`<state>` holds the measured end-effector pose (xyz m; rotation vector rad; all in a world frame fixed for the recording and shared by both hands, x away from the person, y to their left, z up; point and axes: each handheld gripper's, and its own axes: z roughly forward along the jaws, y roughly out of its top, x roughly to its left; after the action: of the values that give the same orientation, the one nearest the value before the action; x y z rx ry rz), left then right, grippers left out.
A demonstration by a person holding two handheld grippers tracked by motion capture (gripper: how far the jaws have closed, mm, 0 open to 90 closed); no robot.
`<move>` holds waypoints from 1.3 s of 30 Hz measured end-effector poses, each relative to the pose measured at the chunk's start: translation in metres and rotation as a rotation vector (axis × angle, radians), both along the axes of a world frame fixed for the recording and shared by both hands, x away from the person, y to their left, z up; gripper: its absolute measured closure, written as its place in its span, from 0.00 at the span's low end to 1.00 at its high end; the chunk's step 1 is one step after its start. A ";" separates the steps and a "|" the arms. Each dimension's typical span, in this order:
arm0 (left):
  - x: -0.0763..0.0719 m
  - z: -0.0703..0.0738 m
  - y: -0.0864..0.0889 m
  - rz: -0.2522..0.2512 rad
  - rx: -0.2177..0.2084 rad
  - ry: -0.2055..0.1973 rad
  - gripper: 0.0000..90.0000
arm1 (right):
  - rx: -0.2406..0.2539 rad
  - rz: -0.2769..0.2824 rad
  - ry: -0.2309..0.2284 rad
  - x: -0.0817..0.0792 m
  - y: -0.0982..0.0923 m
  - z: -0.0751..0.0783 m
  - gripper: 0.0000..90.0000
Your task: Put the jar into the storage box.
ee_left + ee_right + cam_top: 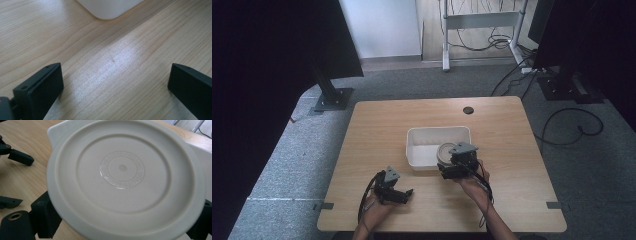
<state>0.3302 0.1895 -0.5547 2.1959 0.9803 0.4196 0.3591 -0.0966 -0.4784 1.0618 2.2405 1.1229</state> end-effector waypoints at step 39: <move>0.000 0.000 0.000 -0.003 0.001 0.000 0.00 | -0.051 0.018 0.008 0.046 0.059 -0.018 0.11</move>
<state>0.3303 0.1897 -0.5546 2.1981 0.9769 0.4191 0.4048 -0.0375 -0.4969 1.0294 2.2769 1.0654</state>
